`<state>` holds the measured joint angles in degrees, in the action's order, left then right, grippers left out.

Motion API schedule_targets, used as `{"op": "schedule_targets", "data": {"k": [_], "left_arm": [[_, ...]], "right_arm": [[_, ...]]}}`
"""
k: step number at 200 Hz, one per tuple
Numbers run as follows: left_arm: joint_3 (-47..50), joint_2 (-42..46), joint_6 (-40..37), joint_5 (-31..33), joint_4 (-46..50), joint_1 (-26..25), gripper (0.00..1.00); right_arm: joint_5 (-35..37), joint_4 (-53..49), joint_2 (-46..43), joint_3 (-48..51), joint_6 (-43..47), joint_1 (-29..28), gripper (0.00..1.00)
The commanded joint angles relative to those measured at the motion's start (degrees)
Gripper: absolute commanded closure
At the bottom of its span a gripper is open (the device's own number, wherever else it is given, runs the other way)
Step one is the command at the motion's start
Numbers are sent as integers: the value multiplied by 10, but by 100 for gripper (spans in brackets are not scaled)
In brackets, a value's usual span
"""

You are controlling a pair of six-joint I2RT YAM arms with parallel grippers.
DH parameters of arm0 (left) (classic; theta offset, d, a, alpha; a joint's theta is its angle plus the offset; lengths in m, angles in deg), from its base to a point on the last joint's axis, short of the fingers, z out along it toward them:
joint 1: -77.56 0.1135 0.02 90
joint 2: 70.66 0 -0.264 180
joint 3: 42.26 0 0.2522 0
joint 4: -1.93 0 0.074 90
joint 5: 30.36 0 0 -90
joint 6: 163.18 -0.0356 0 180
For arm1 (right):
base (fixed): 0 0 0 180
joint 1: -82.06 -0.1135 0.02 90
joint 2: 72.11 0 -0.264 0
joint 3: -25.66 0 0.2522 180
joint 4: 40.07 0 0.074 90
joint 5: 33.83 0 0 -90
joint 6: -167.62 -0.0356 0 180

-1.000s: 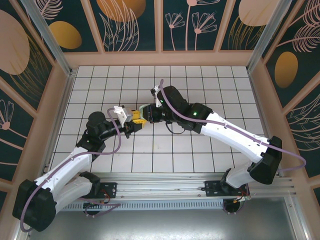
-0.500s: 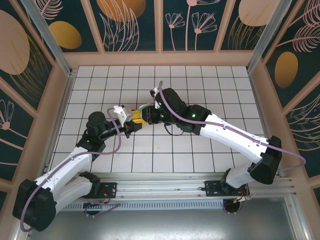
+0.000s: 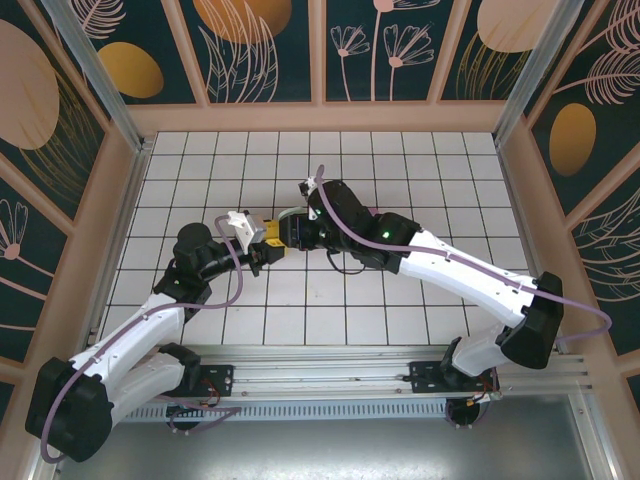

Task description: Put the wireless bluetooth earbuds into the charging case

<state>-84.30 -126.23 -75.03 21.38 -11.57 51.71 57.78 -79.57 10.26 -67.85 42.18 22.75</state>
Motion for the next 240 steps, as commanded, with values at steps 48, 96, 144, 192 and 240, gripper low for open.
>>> {"op": "schedule_targets", "data": {"k": [48, 96, 144, 192, 240], "left_arm": [[8, -2, -1, -7, -49, -2, 93], [46, 20, -24, -43, -118, -2, 94], [72, 50, -66, -45, -160, -1, 93], [54, 39, -70, -51, -156, -2, 93], [46, 30, -54, -45, -159, -2, 93]], "right_arm": [[45, -15, -68, -38, 33, 5, 61], [-83, -5, -51, -40, 57, 93, 60], [-165, -14, -12, -54, 88, 131, 60], [-221, -14, 9, -39, 95, 133, 60], [-226, -9, -35, 17, 77, 131, 60]]}}
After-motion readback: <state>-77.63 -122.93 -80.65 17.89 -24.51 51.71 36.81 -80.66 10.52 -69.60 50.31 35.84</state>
